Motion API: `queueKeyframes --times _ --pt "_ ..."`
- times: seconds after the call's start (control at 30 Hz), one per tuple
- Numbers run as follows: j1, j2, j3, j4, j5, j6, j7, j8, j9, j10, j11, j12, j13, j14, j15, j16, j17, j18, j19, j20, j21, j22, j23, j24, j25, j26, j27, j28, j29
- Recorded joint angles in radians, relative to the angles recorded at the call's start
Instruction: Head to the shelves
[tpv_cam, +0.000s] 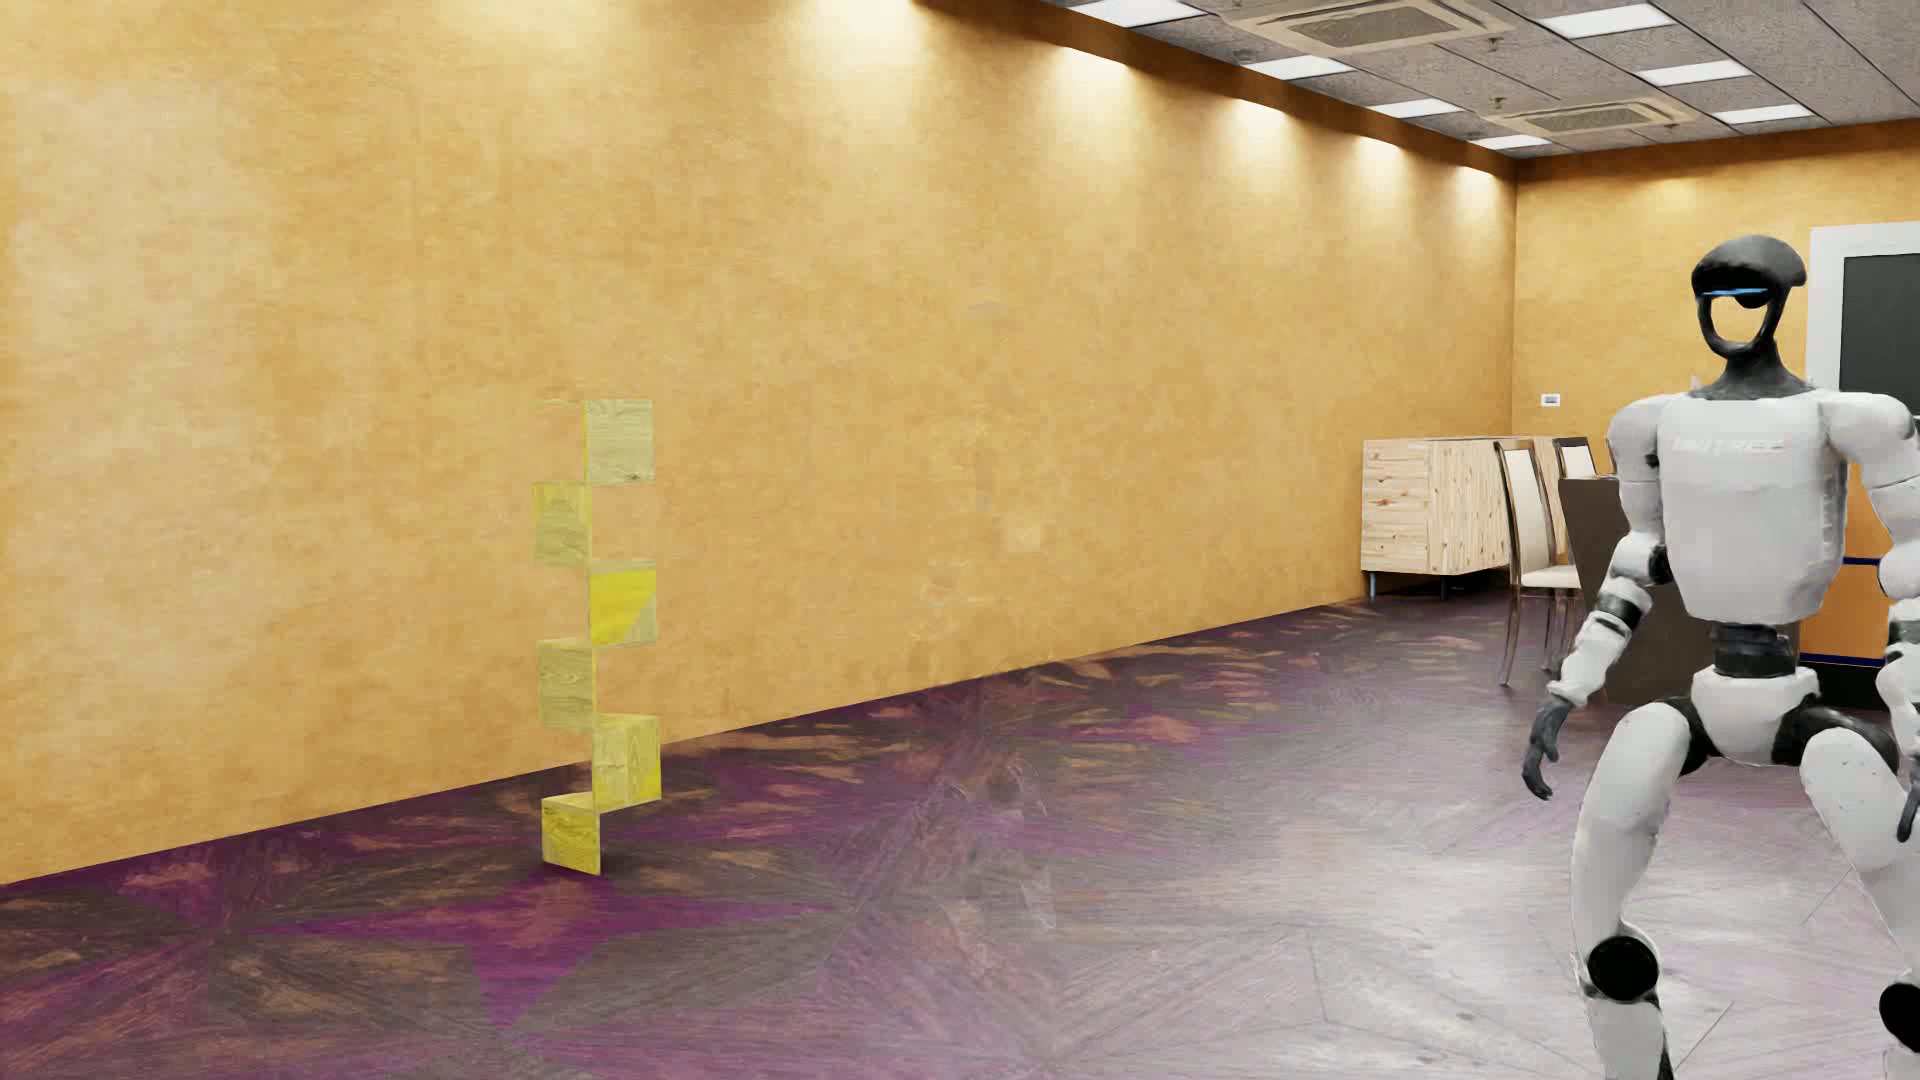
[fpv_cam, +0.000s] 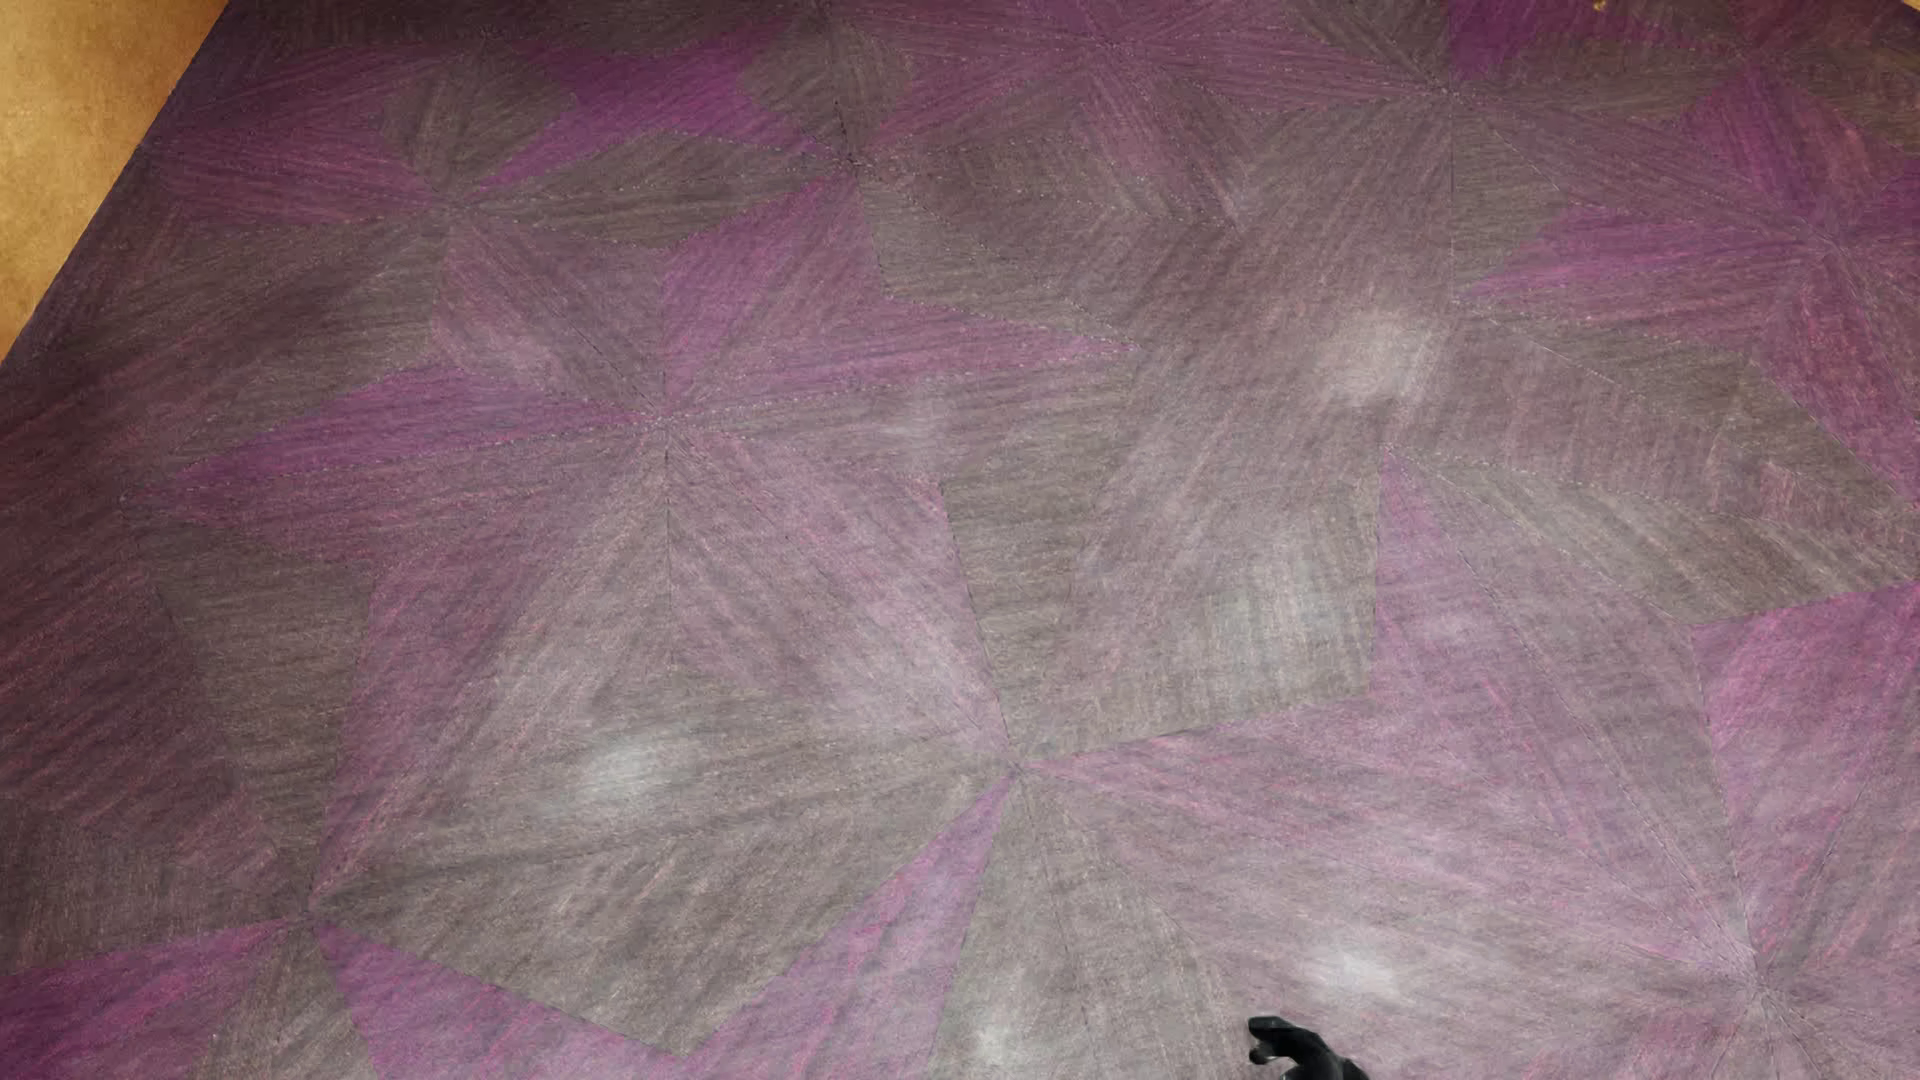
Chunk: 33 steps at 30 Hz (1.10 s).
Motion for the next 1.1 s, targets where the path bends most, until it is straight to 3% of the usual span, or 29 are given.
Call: queueKeyframes --times 0.03,0.07,0.1,0.13,0.17,0.2,0.27,0.3,0.33,0.4,0.43,0.5,0.57,0.6,0.63,0.67,0.7,0.77,0.8,0.87,0.9,0.93,0.97,1.03,1.07,1.1 --pt "0.028 -0.004 -0.012 0.084 0.071 0.0 -0.001 0.054 0.001 0.067 -0.027 0.022 -0.009 0.079 -0.015 0.013 0.0 0.009 -0.01 0.039 0.054 -0.014 0.013 -0.002 -0.021 -0.012 -0.006 0.018 0.025" --pt "0.032 -0.007 -0.019 0.174 0.139 0.004 -0.066 0.111 0.004 0.151 -0.042 0.049 -0.016 0.159 -0.031 0.031 -0.002 0.077 -0.016 0.056 0.101 -0.039 0.014 -0.005 -0.032 -0.032 -0.021 0.017 0.048" --pt "-0.014 -0.012 -0.012 0.236 0.199 0.011 -0.237 0.181 0.01 0.233 -0.042 0.07 -0.023 0.199 -0.05 0.041 -0.006 0.169 -0.027 0.064 0.125 -0.058 0.013 -0.006 -0.021 -0.051 -0.031 0.014 0.074" --pt "-0.129 -0.027 0.012 0.2 0.244 0.017 -0.55 0.272 0.018 0.314 -0.022 0.081 -0.028 0.159 -0.073 0.037 -0.013 0.178 -0.042 0.069 0.131 -0.067 0.002 -0.005 0.004 -0.063 -0.027 0.004 0.085" --pt "-0.241 -0.043 0.033 0.086 0.278 0.02 -0.858 0.355 0.023 0.399 -0.003 0.081 -0.032 0.073 -0.092 0.022 -0.021 0.142 -0.052 0.075 0.127 -0.069 -0.015 0.002 0.024 -0.06 -0.014 -0.002 0.071" --pt "-0.327 -0.052 0.043 -0.051 0.306 0.02 -1.091 0.424 0.024 0.485 -0.001 0.075 -0.035 0.008 -0.101 -0.001 -0.024 0.104 -0.059 0.081 0.112 -0.071 -0.034 0.01 0.053 -0.054 0.002 -0.006 0.038" --pt "-0.459 -0.048 0.047 -0.322 0.361 0.021 -1.385 0.537 0.023 0.653 -0.037 0.063 -0.044 -0.046 -0.098 -0.033 -0.035 0.037 -0.063 0.066 0.099 -0.095 -0.062 0.045 0.098 -0.063 0.017 -0.026 -0.015" --pt "-0.519 -0.045 0.048 -0.418 0.382 0.022 -1.445 0.594 0.022 0.713 -0.049 0.065 -0.054 -0.067 -0.099 -0.045 -0.044 0.028 -0.063 0.055 0.101 -0.122 -0.073 0.074 0.115 -0.078 0.018 -0.037 -0.02" --pt "-0.587 -0.045 0.051 -0.465 0.404 0.024 -1.449 0.657 0.022 0.744 -0.054 0.076 -0.071 -0.091 -0.101 -0.059 -0.057 0.048 -0.062 0.061 0.109 -0.162 -0.075 0.096 0.127 -0.095 0.018 -0.037 -0.019" --pt "-0.719 -0.039 0.069 -0.442 0.458 0.03 -1.339 0.798 0.022 0.692 -0.063 0.121 -0.115 -0.133 -0.11 -0.091 -0.077 0.149 -0.063 0.103 0.131 -0.259 -0.054 0.135 0.129 -0.126 0.022 -0.02 -0.029" --pt "-0.768 -0.029 0.08 -0.438 0.484 0.031 -1.288 0.865 0.021 0.605 -0.064 0.148 -0.135 -0.149 -0.12 -0.105 -0.081 0.157 -0.066 0.126 0.138 -0.302 -0.029 0.146 0.124 -0.142 0.03 -0.02 -0.035" --pt "-0.824 0.005 0.096 -0.494 0.518 0.03 -1.256 0.977 0.015 0.303 -0.068 0.179 -0.158 -0.123 -0.154 -0.108 -0.085 0.103 -0.06 0.145 0.141 -0.341 0.025 0.172 0.107 -0.155 0.06 -0.046 -0.055" --pt "-0.797 0.062 0.099 -0.589 0.518 0.024 -1.313 1.046 0.003 -0.131 -0.096 0.169 -0.14 -0.007 -0.173 -0.093 -0.092 -0.022 -0.046 0.135 0.133 -0.315 0.08 0.221 0.104 -0.126 0.084 -0.112 -0.063" --pt "-0.769 0.09 0.098 -0.617 0.514 0.021 -1.351 1.069 -0.002 -0.266 -0.096 0.151 -0.117 0.032 -0.172 -0.083 -0.103 -0.05 -0.043 0.122 0.137 -0.288 0.106 0.264 0.096 -0.104 0.094 -0.149 -0.053" --pt "-0.758 0.109 0.095 -0.627 0.51 0.021 -1.341 1.089 -0.004 -0.241 -0.058 0.146 -0.09 0.095 -0.169 -0.07 -0.118 0.072 -0.036 0.109 0.144 -0.263 0.132 0.316 0.088 -0.096 0.1 -0.176 -0.041" --pt "-0.742 0.116 0.092 -0.633 0.495 0.018 -1.311 1.116 -0.003 -0.189 0.012 0.13 -0.059 0.114 -0.143 -0.089 -0.135 0.161 -0.029 0.113 0.152 -0.239 0.157 0.353 0.077 -0.088 0.105 -0.183 -0.045" --pt "-0.72 0.095 0.092 -0.633 0.48 0.011 -1.284 1.125 0.002 -0.134 0.138 0.115 -0.022 0.059 -0.073 -0.122 -0.146 0.191 0.005 0.139 0.138 -0.219 0.177 0.362 0.078 -0.074 0.116 -0.155 -0.066" --pt "-0.664 -0.027 0.091 -0.61 0.48 0.003 -1.223 1.183 0.011 -0.035 0.484 0.096 0.044 -0.067 0.187 -0.19 -0.142 0.2 0.329 0.206 0.085 -0.205 0.201 0.303 0.104 -0.084 0.148 -0.109 -0.101" --pt "-0.627 -0.108 0.093 -0.591 0.504 0.0 -1.178 1.191 0.015 -0.007 0.667 0.092 0.062 -0.121 0.289 -0.204 -0.149 0.202 0.338 0.206 0.087 -0.221 0.207 0.285 0.106 -0.115 0.154 -0.106 -0.073" --pt "-0.522 -0.28 0.084 -0.579 0.449 -0.013 -1.095 1.212 0.025 0.013 0.933 0.072 0.092 -0.213 0.246 -0.21 -0.193 0.201 0.343 0.181 0.138 -0.269 0.179 0.27 0.076 -0.17 0.124 -0.093 0.049" --pt "-0.464 -0.368 0.069 -0.586 0.391 -0.023 -1.07 1.203 0.028 0.005 0.984 0.044 0.116 -0.249 0.253 -0.207 -0.199 0.199 0.317 0.166 0.127 -0.285 0.14 0.267 0.078 -0.18 0.113 -0.091 0.06" --pt "-0.412 -0.444 0.049 -0.597 0.332 -0.031 -1.055 1.172 0.03 -0.002 0.977 0.006 0.146 -0.282 0.242 -0.204 -0.184 0.196 0.249 0.148 0.084 -0.293 0.093 0.264 0.1 -0.181 0.108 -0.094 0.031" --pt "-0.367 -0.502 0.026 -0.609 0.289 -0.037 -1.052 1.129 0.03 -0.008 0.912 -0.042 0.179 -0.315 0.205 -0.195 -0.152 0.191 0.2 0.119 0.031 -0.296 0.047 0.275 0.133 -0.171 0.099 -0.104 -0.022" --pt "-0.295 -0.555 -0.021 -0.626 0.244 -0.038 -1.073 1.037 0.026 -0.008 0.628 -0.15 0.242 -0.381 0.135 -0.164 -0.077 0.179 0.159 0.031 -0.054 -0.31 -0.023 0.313 0.203 -0.168 0.072 -0.13 -0.097" --pt "-0.261 -0.55 -0.041 -0.63 0.235 -0.035 -1.091 0.984 0.022 -0.016 0.41 -0.206 0.266 -0.408 0.136 -0.147 -0.045 0.172 0.13 -0.019 -0.074 -0.32 -0.041 0.324 0.214 -0.177 0.069 -0.135 -0.101" --pt "-0.222 -0.522 -0.058 -0.629 0.257 -0.027 -1.111 0.967 0.017 -0.041 0.148 -0.257 0.285 -0.425 0.178 -0.129 -0.011 0.164 0.135 -0.069 -0.088 -0.328 -0.048 0.327 0.213 -0.188 0.073 -0.138 -0.096"
